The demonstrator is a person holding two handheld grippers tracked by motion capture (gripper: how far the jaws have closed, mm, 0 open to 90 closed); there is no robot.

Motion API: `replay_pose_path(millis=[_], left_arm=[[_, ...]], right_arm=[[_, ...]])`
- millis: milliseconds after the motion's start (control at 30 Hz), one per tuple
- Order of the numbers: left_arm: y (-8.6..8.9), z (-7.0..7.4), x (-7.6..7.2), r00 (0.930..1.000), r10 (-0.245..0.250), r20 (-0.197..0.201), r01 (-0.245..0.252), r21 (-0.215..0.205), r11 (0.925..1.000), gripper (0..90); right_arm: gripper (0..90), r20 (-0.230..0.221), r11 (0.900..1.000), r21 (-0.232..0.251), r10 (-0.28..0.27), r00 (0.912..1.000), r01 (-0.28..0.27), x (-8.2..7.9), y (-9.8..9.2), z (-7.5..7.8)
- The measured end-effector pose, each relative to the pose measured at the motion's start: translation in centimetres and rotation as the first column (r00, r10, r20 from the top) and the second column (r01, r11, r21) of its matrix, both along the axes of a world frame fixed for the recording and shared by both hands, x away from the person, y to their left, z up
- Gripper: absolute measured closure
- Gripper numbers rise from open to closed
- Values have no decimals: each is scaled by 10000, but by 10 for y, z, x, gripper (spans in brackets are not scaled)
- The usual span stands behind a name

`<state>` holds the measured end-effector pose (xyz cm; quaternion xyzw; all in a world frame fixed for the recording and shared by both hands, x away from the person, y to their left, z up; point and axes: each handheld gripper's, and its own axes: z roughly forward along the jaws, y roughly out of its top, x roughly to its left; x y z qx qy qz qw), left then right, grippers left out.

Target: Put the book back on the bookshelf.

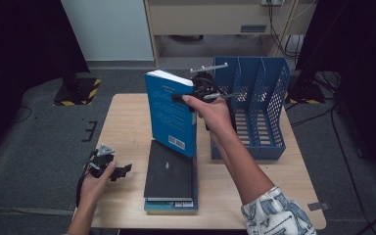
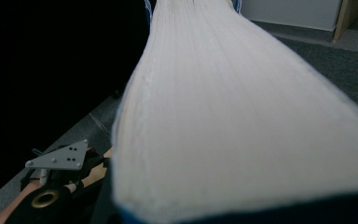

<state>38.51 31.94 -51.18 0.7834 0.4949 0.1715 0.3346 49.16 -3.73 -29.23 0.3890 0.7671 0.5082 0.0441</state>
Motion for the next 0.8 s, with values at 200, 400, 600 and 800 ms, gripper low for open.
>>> replay_pose_path(millis=[200,400,600,800], left_arm=[[2,-1,0,10000,32,-15,-32,6,10000,91],[3,-2,0,9999,99,-57,-99,5,10000,91],[3,-3,0,9998,132,-116,-132,55,9999,91],[4,-3,1,9997,149,-178,-147,102,9998,91]], right_arm=[[611,106,9997,79,-224,9997,223,1,-7,1],[611,88,9988,272,-420,9991,417,-1,-17,1],[611,130,9966,414,-716,9973,710,-4,-29,1],[611,159,9936,541,-1002,9948,992,-7,-44,2]])
